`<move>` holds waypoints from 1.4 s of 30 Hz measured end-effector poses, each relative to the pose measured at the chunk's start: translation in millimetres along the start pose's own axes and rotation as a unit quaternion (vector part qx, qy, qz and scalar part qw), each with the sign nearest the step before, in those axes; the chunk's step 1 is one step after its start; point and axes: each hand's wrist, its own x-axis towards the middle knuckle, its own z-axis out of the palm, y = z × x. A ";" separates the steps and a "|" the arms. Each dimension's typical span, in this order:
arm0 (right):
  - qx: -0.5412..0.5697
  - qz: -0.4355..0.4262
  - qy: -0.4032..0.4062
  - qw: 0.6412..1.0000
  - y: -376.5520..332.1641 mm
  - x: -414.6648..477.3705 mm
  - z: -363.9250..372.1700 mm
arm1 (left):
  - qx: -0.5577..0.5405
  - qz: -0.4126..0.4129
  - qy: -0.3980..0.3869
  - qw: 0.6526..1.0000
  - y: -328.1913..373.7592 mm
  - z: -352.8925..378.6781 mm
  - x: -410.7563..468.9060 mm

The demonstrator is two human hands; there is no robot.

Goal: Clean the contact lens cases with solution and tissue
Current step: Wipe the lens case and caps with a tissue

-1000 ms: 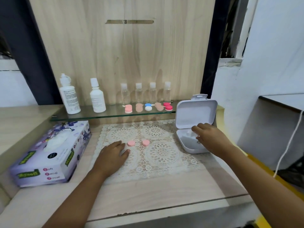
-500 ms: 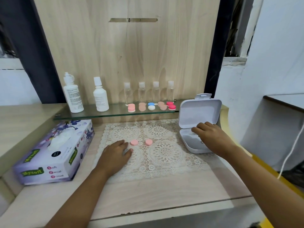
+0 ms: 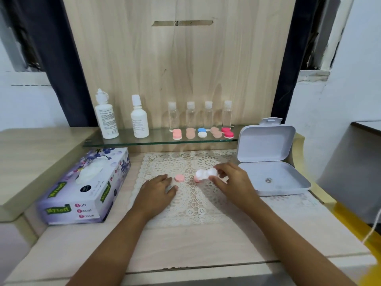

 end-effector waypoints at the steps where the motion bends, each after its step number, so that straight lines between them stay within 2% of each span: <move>1: 0.006 0.014 -0.017 1.000 -3.8 -1.4 5.8 | 0.000 -0.001 0.000 1.000 0.0 0.1 0.3; 13: -0.003 0.043 -0.102 0.994 -3.2 -7.8 33.6 | 0.005 0.002 0.001 1.000 0.3 0.3 1.0; 20: -0.022 0.037 -0.116 0.992 -2.6 -9.7 34.7 | -0.125 -0.016 0.011 0.992 3.8 -14.8 2.6; 24: -0.028 0.031 -0.111 0.993 -0.9 -10.7 36.4 | -0.163 0.007 0.065 0.985 16.7 -43.6 -0.3; 28: -0.038 0.028 -0.114 0.992 0.1 -10.4 36.6 | -0.137 0.024 0.151 0.979 10.7 -83.4 -3.1; 32: -0.042 0.022 -0.116 0.992 -0.5 -10.5 35.9 | -0.074 -0.033 0.229 0.970 -26.4 -119.9 -7.4; 38: -0.036 0.017 -0.106 0.994 0.2 -11.7 36.3 | 0.017 -0.141 0.149 0.979 -92.9 -134.0 -4.1; 42: -0.028 0.010 -0.101 0.994 0.0 -11.2 36.7 | 0.067 -0.151 0.068 0.984 -104.8 -134.5 -8.5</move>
